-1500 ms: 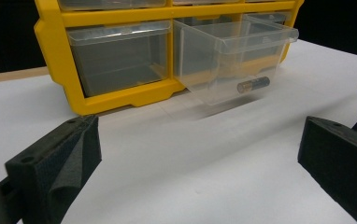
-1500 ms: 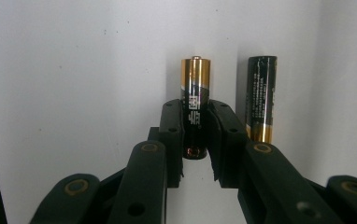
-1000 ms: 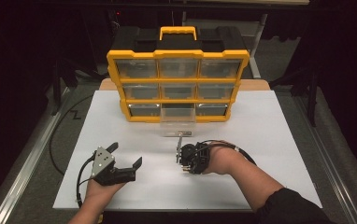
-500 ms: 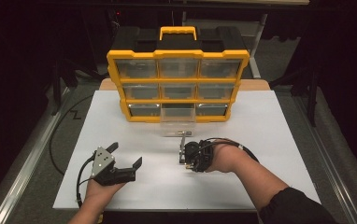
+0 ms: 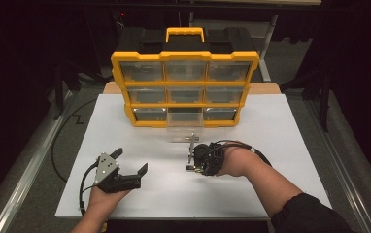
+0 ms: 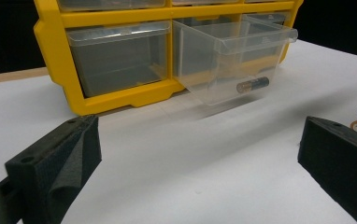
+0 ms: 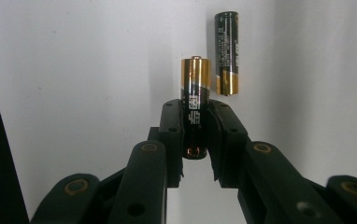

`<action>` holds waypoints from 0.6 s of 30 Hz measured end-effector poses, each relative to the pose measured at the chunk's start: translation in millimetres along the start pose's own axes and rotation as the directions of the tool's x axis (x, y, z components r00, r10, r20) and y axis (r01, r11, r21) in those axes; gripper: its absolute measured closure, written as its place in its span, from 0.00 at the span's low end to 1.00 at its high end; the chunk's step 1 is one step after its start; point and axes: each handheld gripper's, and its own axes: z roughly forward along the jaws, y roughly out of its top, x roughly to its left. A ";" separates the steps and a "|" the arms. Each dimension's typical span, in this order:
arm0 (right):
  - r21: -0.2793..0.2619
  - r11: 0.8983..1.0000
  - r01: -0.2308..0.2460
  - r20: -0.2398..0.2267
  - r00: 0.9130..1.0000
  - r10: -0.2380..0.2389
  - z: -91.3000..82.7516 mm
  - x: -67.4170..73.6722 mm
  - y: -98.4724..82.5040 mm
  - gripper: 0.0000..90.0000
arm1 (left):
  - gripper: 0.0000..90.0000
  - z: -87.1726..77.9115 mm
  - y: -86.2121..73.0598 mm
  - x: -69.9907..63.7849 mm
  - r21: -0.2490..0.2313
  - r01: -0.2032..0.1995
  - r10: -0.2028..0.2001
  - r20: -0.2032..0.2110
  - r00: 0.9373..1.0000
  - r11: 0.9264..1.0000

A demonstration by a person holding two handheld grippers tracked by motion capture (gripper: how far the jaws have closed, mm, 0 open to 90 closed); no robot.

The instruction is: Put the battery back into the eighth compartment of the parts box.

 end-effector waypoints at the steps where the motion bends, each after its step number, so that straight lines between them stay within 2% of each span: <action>1: 0.004 1.000 -0.011 -0.001 1.000 0.011 -0.8 0.2 -0.3 0.87 | 0.00 0.0 0.0 -0.1 -0.001 0.000 0.000 0.000 1.000 1.000; 6: 0.010 1.000 -0.027 0.003 1.000 0.027 -5.2 -1.3 -1.5 0.87 | 0.00 0.3 -0.1 -0.4 -0.001 0.002 -0.002 0.000 1.000 1.000; 18: 0.023 0.999 -0.022 0.020 1.000 0.021 -14.8 -5.3 -1.4 0.87 | 0.00 -0.1 0.1 -0.2 -0.002 0.004 -0.004 0.000 1.000 1.000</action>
